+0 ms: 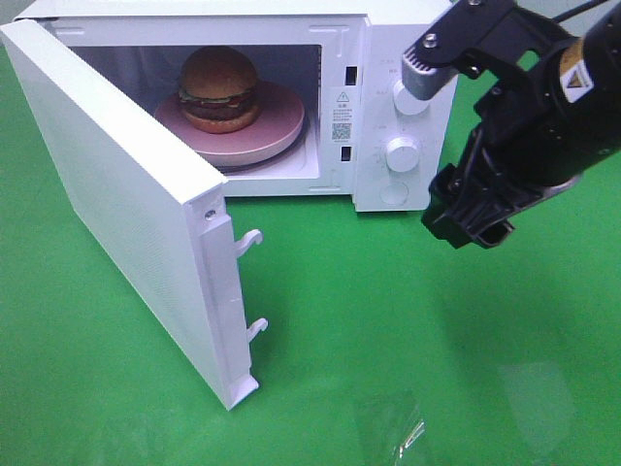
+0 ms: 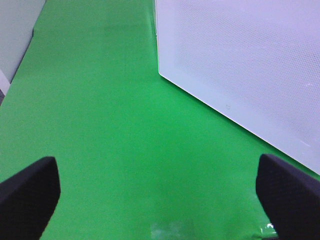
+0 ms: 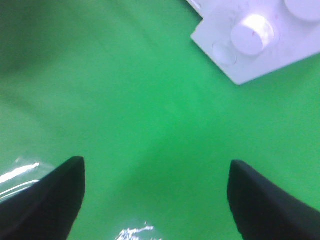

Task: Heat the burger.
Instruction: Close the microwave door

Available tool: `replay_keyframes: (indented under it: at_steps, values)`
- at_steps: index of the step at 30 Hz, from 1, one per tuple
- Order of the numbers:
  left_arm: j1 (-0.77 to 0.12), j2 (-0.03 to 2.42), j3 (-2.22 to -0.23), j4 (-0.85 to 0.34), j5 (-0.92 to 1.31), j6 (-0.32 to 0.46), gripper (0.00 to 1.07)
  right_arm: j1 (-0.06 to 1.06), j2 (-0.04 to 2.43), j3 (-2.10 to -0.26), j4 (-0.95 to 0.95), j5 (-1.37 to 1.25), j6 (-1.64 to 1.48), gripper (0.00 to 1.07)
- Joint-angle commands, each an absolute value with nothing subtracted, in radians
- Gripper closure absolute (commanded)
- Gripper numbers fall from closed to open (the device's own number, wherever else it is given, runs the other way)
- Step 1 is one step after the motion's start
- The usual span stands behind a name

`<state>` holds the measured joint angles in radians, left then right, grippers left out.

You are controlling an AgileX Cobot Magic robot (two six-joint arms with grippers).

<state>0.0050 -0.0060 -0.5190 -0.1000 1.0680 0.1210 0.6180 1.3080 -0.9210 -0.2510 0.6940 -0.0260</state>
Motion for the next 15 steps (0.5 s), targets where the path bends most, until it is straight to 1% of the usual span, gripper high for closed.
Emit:
replay_keyframes:
  at_steps: [1,2,5,10,15]
  values:
    - [-0.002,-0.022,-0.517,-0.103,1.071,0.12,0.07,0.616,1.246,-0.914,-0.25,0.865,0.048,0.31]
    - [-0.002,-0.022,-0.517,-0.103,1.071,0.12,0.07,0.616,1.246,-0.914,-0.25,0.865,0.048,0.31]
    - [-0.002,-0.022,-0.517,-0.103,1.071,0.12,0.07,0.616,1.204,-0.914,-0.237,0.994,0.051,0.31]
    - [-0.002,-0.022,-0.517,-0.103,1.071,0.12,0.07,0.616,1.165,-0.914,-0.216,1.058,0.051,0.31]
    - [-0.002,-0.022,-0.517,-0.103,1.071,0.12,0.07,0.616,1.058,-0.914,-0.174,1.105,0.047,0.31]
